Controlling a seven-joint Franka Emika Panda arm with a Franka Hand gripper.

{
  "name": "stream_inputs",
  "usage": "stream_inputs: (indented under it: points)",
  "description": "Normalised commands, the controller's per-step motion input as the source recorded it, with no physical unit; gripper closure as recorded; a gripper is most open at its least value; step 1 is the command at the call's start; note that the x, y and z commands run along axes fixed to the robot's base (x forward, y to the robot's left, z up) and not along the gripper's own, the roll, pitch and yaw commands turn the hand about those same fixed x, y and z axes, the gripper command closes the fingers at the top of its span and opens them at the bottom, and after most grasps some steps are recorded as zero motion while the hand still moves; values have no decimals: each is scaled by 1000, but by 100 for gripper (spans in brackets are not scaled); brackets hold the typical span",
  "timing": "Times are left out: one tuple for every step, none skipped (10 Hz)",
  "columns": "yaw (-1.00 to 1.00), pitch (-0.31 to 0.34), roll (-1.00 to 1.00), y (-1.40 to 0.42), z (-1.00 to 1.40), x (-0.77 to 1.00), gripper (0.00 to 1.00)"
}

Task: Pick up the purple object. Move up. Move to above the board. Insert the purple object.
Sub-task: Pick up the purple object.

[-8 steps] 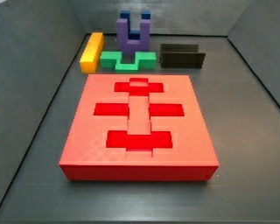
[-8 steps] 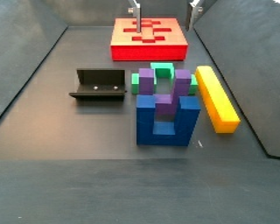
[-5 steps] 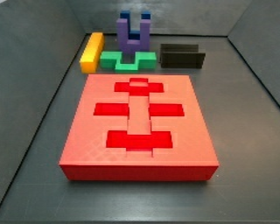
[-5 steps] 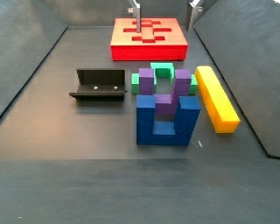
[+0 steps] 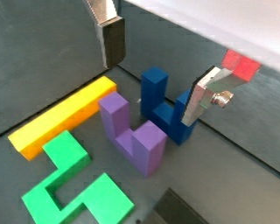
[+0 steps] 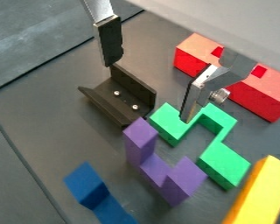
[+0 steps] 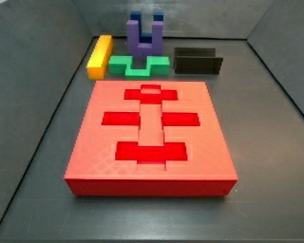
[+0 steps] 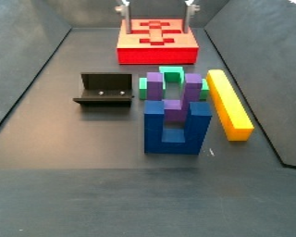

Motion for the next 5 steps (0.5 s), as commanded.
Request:
stream_inputs:
  points:
    - [-23, 71, 0, 54, 0, 514, 0]
    - [-31, 96, 19, 51, 0, 520, 0]
    - [-3, 109, 56, 37, -34, 409, 0]
    - [-131, 87, 71, 37, -103, 311, 0]
    - [-200, 7, 76, 0, -243, 269, 0]
